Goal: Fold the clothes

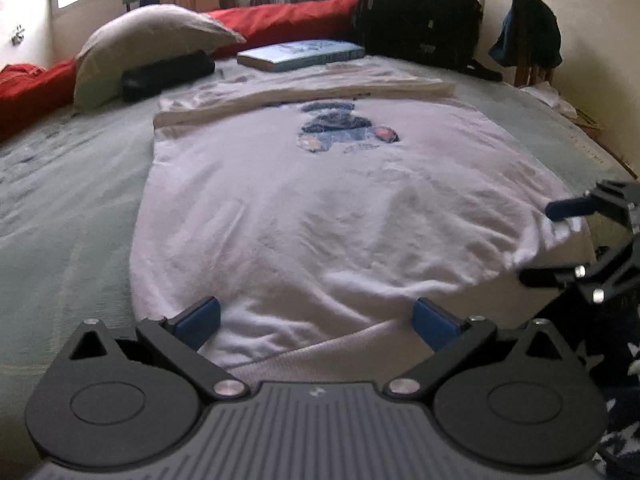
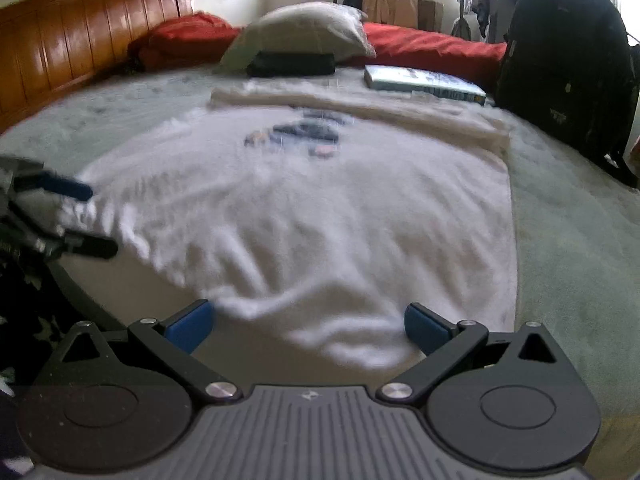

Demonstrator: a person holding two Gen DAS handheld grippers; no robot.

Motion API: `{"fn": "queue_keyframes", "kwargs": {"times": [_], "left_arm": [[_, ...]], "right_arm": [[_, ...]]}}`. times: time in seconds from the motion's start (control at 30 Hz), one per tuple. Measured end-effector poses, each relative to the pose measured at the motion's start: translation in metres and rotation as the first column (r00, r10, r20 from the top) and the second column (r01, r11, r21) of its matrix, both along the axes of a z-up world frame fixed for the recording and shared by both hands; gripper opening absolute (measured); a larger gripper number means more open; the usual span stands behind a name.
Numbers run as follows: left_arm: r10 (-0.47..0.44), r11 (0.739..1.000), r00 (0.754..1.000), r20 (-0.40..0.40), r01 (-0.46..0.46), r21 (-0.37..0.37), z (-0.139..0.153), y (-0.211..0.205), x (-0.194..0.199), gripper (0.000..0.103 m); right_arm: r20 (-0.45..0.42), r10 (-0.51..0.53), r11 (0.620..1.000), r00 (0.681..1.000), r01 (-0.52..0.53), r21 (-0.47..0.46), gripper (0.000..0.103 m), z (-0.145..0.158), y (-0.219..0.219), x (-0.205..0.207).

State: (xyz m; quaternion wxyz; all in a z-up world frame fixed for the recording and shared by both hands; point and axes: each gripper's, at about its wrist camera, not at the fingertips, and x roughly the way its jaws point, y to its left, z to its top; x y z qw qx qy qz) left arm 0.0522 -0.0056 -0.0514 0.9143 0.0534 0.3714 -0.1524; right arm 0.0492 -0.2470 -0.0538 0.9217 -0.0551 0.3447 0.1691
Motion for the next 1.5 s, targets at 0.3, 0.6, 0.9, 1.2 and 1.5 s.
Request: {"fn": "queue_keyframes", "kwargs": {"times": [0.3,0.6,0.9,1.2,1.5], "left_arm": [[0.036,0.999,0.998,0.058,-0.036,0.004,0.019,-0.002,-0.01,0.102],[0.018,0.999,0.997,0.075,-0.021,0.041,0.017,0.0,-0.014,0.102],[-0.105,0.985,0.981,0.166,0.08,0.151,0.016,-0.011,-0.023,0.102],[-0.31,0.912,0.931,0.191,0.234,0.337,0.005,-0.027,-0.048,0.102],[-0.317,0.909,0.925,0.208,0.233,0.346,0.005,-0.033,-0.061,0.102]], "right_arm": [[0.034,-0.049,0.999,0.998,0.049,0.016,0.103,0.02,0.011,0.082],[-0.033,-0.166,0.983,0.986,0.163,-0.079,0.103,0.001,-0.034,0.097],[0.08,0.097,0.988,0.992,-0.087,-0.126,0.103,0.026,-0.013,0.031],[0.054,0.312,0.909,0.949,-0.281,-0.309,0.103,-0.005,0.029,-0.019],[0.122,0.46,0.699,0.879,-0.274,-0.661,0.103,-0.049,0.082,-0.045]]}}
